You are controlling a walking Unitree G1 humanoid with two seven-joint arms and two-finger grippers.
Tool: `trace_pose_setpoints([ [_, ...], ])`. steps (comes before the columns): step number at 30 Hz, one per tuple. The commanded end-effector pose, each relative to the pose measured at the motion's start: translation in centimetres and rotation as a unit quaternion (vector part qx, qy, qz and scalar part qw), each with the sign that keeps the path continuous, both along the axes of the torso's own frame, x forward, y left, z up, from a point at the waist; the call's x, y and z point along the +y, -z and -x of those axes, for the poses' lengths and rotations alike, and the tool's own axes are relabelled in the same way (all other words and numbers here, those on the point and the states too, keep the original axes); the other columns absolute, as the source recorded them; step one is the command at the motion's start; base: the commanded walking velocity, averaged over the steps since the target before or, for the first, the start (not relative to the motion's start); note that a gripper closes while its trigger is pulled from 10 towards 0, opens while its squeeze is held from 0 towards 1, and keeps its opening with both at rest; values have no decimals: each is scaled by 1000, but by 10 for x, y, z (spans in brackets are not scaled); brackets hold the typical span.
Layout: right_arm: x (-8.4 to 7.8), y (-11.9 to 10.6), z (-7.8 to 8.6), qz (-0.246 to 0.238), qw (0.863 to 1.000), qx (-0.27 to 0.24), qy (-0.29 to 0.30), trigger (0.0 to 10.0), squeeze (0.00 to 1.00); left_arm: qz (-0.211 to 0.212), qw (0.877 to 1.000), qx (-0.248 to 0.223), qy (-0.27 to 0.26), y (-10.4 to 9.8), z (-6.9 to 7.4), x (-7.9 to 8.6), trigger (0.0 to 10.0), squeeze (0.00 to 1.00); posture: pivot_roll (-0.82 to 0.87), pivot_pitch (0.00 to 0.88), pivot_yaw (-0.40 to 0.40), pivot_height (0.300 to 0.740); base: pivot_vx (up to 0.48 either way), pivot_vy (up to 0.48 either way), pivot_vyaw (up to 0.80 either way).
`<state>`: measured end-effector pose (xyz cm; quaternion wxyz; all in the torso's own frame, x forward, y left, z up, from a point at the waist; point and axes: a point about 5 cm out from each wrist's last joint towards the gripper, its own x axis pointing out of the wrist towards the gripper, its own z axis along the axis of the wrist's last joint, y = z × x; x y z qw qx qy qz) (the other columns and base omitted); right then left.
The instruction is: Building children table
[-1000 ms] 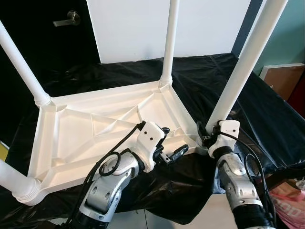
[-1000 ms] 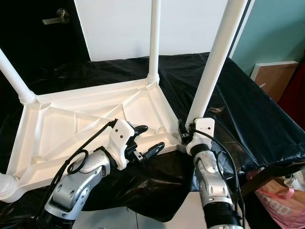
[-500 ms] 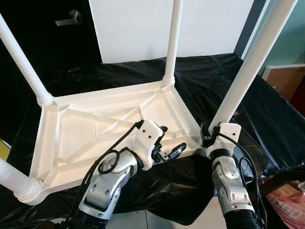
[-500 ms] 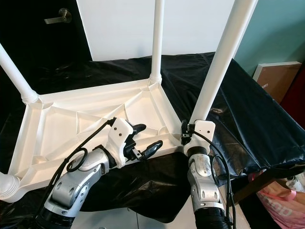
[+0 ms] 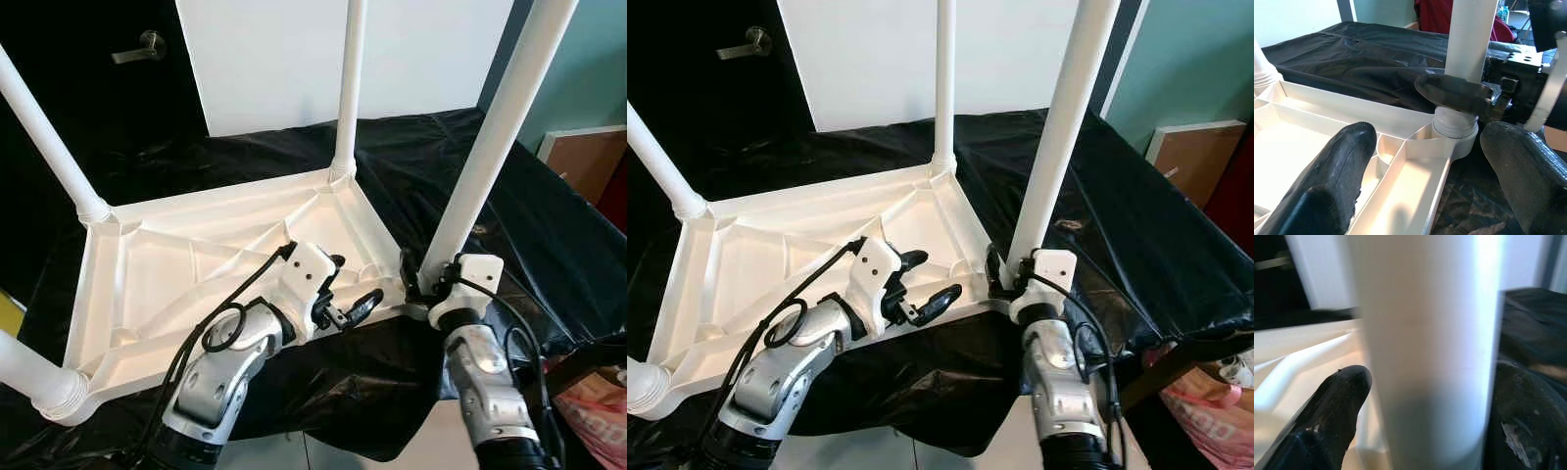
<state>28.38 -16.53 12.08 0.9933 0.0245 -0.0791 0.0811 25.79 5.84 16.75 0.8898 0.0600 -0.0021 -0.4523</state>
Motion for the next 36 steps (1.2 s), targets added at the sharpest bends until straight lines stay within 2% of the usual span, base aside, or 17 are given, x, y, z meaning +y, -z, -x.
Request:
trace_pose_setpoints([
  [1,1,2,1,-4,1000,4,-23,10000,275,-2,1000,4,6,1,-1,0,10000,0,-134,0,9,740,0,0,0],
  [2,-1,1,1,7,999,6,-43,10000,0,-2,1000,4,7,1,-1,0,10000,0,-134,0,9,740,0,0,0],
  [6,-5,1,-7,42,993,18,-107,10000,0,-1,1000,5,8,2,-2,0,10000,0,-133,0,11,740,0,0,0],
  [10,-4,4,-14,65,988,25,-134,10000,0,-1,1000,5,7,2,-2,-1,10000,0,-131,0,10,740,0,0,0],
  [11,-2,5,-18,75,986,29,-146,7020,0,-1,1000,5,8,2,-2,-1,10000,0,-129,0,10,740,0,0,0],
  [12,-2,5,-18,75,986,29,-146,7020,0,-1,1000,5,8,2,-2,-1,10000,0,-129,0,10,740,0,0,0],
  [13,-1,6,-20,80,984,31,-154,0,0,-1,1000,5,8,2,-2,-1,10000,0,-125,0,9,740,0,0,0],
  [21,1,10,-23,81,981,39,-173,0,0,-2,1000,1,4,2,-2,0,10000,0,-112,0,1,740,0,0,0],
  [25,1,19,-20,76,980,52,-179,0,0,-1,1000,2,-2,4,-2,2,10000,0,-114,0,1,740,0,0,0],
  [26,2,21,-18,68,981,55,-176,10000,0,0,1000,3,-1,4,-2,1,10000,0,-118,0,-1,740,0,0,0],
  [28,2,21,-18,63,981,57,-173,10000,0,1,1000,3,0,4,-2,1,10000,0,-118,0,-1,740,0,0,0],
  [32,0,23,-15,49,989,54,-129,10000,0,-1,1000,4,0,6,-3,1,10000,0,-131,0,0,740,0,0,0],
  [33,-2,24,-14,43,993,53,-100,10000,0,-1,1000,4,1,6,-3,0,10000,0,-138,0,0,740,0,0,0],
  [35,-3,24,-14,43,994,54,-88,10000,0,-1,1000,4,1,6,-3,0,10000,0,-138,0,0,740,0,0,0],
  [36,-4,24,-12,31,996,56,-64,10000,0,0,1000,4,2,6,-4,0,10000,0,-142,0,2,740,0,0,0],
])
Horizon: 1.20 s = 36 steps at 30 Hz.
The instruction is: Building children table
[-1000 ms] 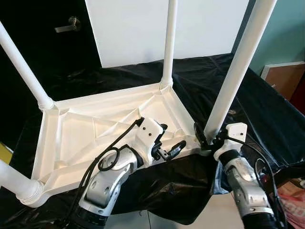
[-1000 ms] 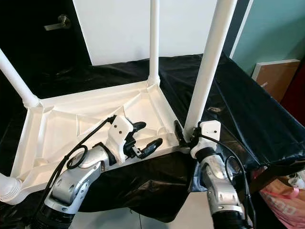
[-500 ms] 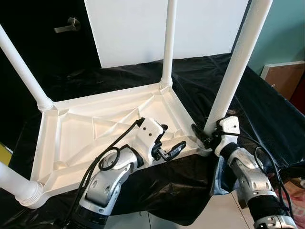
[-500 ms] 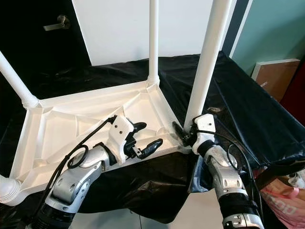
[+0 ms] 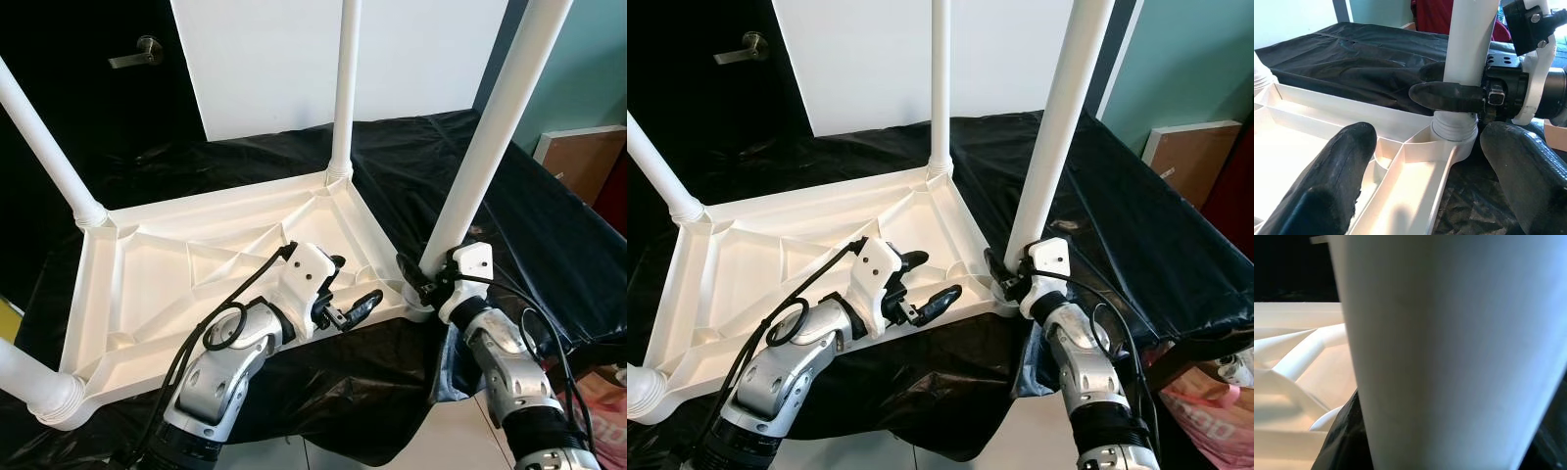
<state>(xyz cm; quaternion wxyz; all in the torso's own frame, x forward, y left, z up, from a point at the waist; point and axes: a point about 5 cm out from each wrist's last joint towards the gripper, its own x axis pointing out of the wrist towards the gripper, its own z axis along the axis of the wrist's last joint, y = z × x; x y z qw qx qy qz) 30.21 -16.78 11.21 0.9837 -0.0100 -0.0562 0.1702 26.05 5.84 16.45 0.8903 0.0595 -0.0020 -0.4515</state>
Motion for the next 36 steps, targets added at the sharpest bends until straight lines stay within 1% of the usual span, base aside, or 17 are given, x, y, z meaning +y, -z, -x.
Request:
trace_pose_setpoints([
  [1,-2,16,7,-17,998,40,42,10000,0,0,1000,4,3,3,-2,-1,10000,0,-142,0,2,740,0,0,0],
  [3,-2,17,9,-29,997,41,64,10000,0,1,1000,5,3,3,-2,-1,10000,0,-149,0,4,740,0,0,0],
  [4,-2,17,9,-29,997,41,64,10000,0,1,1000,5,3,3,-2,-1,10000,0,-149,0,4,740,0,0,0],
  [5,-3,19,11,-38,994,45,96,10000,0,1,1000,5,4,3,-2,-1,10000,0,-152,0,6,740,0,0,0],
  [6,-3,19,11,-38,994,45,96,10000,0,1,1000,5,4,3,-2,-1,10000,0,-152,0,6,740,0,0,0],
  [7,-3,21,13,-45,989,50,135,10000,0,2,1000,4,5,3,-2,-2,10000,0,-156,0,9,740,0,0,0],
  [9,-3,21,13,-45,989,50,135,10000,0,2,1000,4,5,3,-2,-2,10000,0,-156,0,9,740,0,0,0],
  [12,2,28,16,-67,972,68,216,10000,0,5,1000,3,8,3,-4,-3,10000,0,-170,0,17,740,0,0,0],
  [13,6,29,16,-76,967,72,234,10000,0,6,1000,2,9,2,-5,-3,10000,0,-175,0,23,740,0,0,0],
  [14,6,29,16,-76,967,72,234,10000,0,6,1000,2,9,2,-5,-3,10000,0,-175,0,23,740,0,0,0],
  [15,10,29,17,-84,963,73,245,10000,0,8,1000,1,11,1,-6,-4,10000,0,-180,0,29,740,0,0,0],
  [16,10,29,17,-84,963,73,245,10000,0,8,1000,1,11,1,-6,-4,10000,0,-180,0,29,740,0,0,0],
  [17,17,26,17,-91,963,66,244,10000,0,9,1000,-1,15,0,-7,-6,10000,0,-192,0,37,740,0,0,0],
  [20,18,22,18,-97,965,56,235,10000,0,6,1000,-1,20,1,-8,-7,10000,0,-199,0,44,740,0,0,0],
  [24,18,20,19,-94,966,50,234,10000,0,7,1000,0,23,1,-9,-8,10000,0,-201,0,45,740,0,0,0],
  [31,19,12,18,-81,973,31,214,10000,0,8,1000,0,19,0,-11,-7,10000,0,-200,0,36,740,0,0,0],
  [36,13,7,17,-69,977,17,200,10000,0,9,1000,-3,18,-2,-11,-7,10000,0,-191,0,26,740,0,0,0],
])
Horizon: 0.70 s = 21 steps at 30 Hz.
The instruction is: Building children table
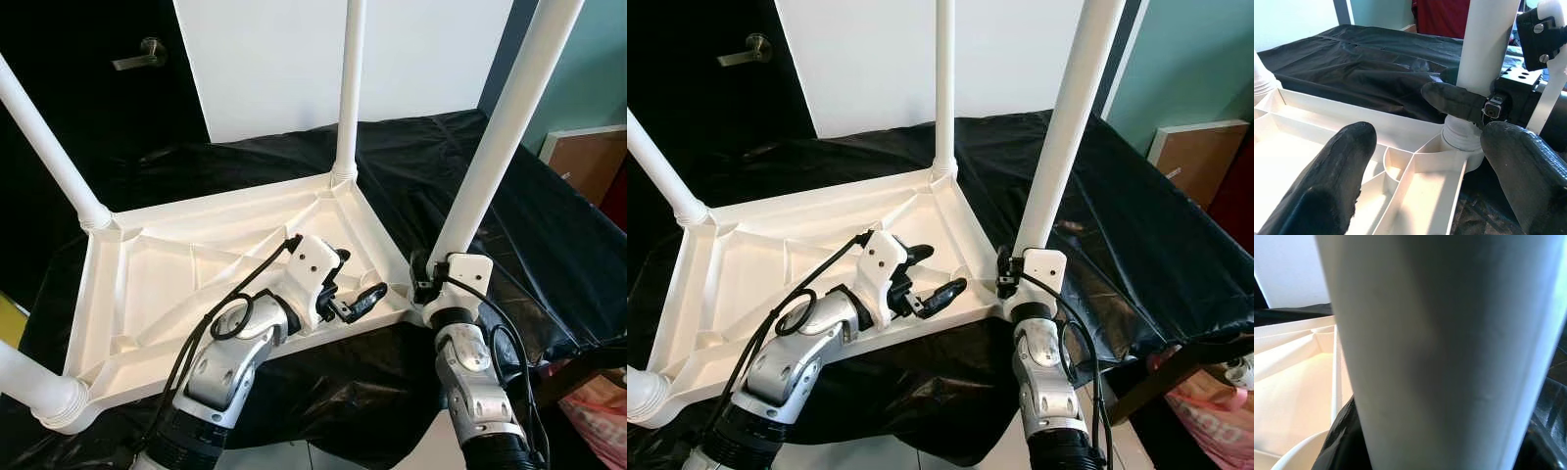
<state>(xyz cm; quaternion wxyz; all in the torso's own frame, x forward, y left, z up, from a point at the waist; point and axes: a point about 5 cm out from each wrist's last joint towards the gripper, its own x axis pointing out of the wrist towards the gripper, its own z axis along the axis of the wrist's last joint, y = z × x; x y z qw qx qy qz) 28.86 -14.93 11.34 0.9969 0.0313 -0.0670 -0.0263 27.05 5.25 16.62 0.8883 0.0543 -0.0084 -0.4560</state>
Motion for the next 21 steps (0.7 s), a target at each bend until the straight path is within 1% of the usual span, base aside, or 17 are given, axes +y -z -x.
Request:
trace_pose_setpoints([
  [1,-5,8,3,-19,1000,19,6,10000,0,1,1000,0,13,-1,-1,-1,10000,0,-191,0,26,740,0,0,0],
  [2,-6,7,3,-16,1000,17,5,10000,0,1,1000,-1,13,-1,-2,-2,10000,0,-191,0,26,740,0,0,0],
  [3,-8,5,3,-13,1000,11,-17,10000,1000,-5,1000,-7,17,-2,-1,-2,10000,0,-183,0,19,740,0,0,0],
  [4,-11,2,4,-7,999,3,-39,10000,1000,-7,1000,-10,21,-2,0,-3,10000,0,-183,0,18,740,0,0,0],
  [5,-11,2,4,-7,999,3,-39,10000,1000,-7,1000,-10,21,-2,0,-3,10000,0,-183,0,18,740,0,0,0],
  [6,-15,0,5,-1,998,-2,-66,10000,1000,-7,1000,-11,26,-3,1,-3,10000,0,-182,0,16,740,0,0,0],
  [7,-15,0,5,-1,998,-2,-66,10000,1000,-7,1000,-11,26,-3,1,-3,10000,0,-182,0,16,740,0,0,0],
  [8,-19,-2,6,7,996,-6,-91,10000,1000,-5,999,-14,31,-3,3,-3,10000,0,-181,0,16,740,0,0,0],
  [11,-26,-4,6,26,985,4,-168,10000,1000,-10,999,-19,41,-2,4,-3,10000,0,-181,0,17,740,0,0,0],
  [12,-26,-4,6,26,985,4,-168,10000,1000,-10,999,-19,41,-2,4,-3,10000,0,-181,0,17,740,0,0,0],
  [14,-28,-5,5,42,978,10,-204,10000,1000,-10,999,-19,48,-3,5,-4,10000,0,-181,0,20,740,0,0,0],
  [15,-29,-6,2,52,974,16,-221,10000,157,-9,999,-21,50,-4,5,-4,10000,0,-180,0,21,740,0,0,0],
  [16,-29,-6,2,52,974,16,-221,10000,157,-9,999,-21,50,-4,5,-4,10000,0,-180,0,21,740,0,0,0],
  [17,-31,-7,0,59,971,19,-232,10000,157,-9,998,-22,50,-5,5,-4,10000,0,-180,0,21,740,0,0,0],
  [18,-31,-7,-4,65,966,24,-247,10000,0,1,999,-16,52,-6,4,-4,10000,0,-180,0,24,740,0,0,0],
  [20,-27,-8,-16,87,955,33,-281,10000,0,17,998,-10,58,-10,3,-5,10000,0,-174,0,25,740,0,0,0],
  [21,-26,-8,-18,92,954,33,-283,10000,0,20,998,-9,60,-10,4,-5,10000,0,-173,0,25,740,0,0,0],
])
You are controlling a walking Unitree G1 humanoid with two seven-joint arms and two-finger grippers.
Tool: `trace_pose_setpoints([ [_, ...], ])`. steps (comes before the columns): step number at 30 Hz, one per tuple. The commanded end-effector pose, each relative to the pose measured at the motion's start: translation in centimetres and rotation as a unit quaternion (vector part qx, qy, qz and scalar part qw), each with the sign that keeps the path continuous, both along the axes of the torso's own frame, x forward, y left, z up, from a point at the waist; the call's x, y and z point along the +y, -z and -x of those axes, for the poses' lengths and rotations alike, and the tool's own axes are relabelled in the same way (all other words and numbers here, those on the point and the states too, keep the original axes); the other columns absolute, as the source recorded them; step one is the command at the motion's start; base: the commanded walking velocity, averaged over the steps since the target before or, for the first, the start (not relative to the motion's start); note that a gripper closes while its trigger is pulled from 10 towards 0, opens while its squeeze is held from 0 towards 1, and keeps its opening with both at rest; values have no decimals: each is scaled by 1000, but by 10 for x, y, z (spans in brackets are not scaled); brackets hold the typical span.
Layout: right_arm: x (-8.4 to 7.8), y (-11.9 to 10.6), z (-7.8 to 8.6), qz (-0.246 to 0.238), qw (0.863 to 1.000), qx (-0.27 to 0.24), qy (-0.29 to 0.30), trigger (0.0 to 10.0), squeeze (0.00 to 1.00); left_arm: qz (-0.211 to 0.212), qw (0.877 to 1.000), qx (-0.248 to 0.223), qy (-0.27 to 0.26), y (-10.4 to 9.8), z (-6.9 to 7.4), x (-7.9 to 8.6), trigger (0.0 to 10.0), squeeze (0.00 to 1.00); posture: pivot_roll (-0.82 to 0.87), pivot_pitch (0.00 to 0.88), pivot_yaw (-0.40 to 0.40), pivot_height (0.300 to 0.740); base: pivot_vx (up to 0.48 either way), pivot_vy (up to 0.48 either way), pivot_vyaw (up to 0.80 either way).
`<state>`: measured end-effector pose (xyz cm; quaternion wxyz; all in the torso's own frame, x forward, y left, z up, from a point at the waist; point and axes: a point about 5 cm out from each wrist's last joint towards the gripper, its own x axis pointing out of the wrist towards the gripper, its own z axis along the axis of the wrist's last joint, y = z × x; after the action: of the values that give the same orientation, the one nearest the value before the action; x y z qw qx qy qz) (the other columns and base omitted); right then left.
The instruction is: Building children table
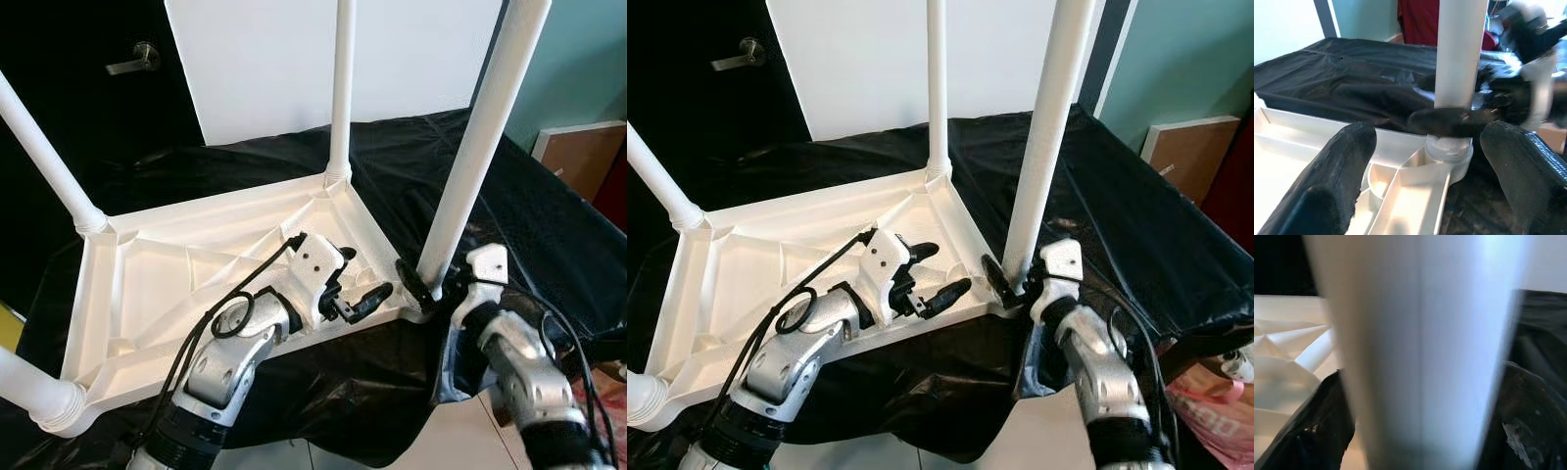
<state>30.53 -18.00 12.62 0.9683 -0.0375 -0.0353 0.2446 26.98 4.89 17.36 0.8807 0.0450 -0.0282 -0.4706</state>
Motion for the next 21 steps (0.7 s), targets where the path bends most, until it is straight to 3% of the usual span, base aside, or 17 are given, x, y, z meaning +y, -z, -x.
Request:
trace_pose_setpoints([
  [1,4,5,-2,10,1000,10,-18,10000,0,2,999,3,43,-3,3,-2,10000,0,-173,0,25,740,0,0,0],
  [5,8,3,-9,20,999,7,-29,10000,0,2,999,3,45,-4,3,-2,10000,0,-167,0,22,740,0,0,0],
  [6,9,3,-11,23,999,7,-31,0,0,4,999,5,48,-4,4,-2,10000,0,-159,0,18,740,0,0,0],
  [19,-2,8,-12,16,999,24,-37,0,0,6,999,5,47,-4,5,-1,10000,0,-162,0,13,740,0,0,0],
  [20,-2,9,-12,15,999,24,-33,2157,0,6,999,4,48,-4,5,-1,10000,0,-166,0,11,740,0,0,0],
  [21,-2,9,-11,14,999,25,-30,2157,0,6,999,4,48,-4,4,-1,10000,0,-166,0,11,740,0,0,0],
])
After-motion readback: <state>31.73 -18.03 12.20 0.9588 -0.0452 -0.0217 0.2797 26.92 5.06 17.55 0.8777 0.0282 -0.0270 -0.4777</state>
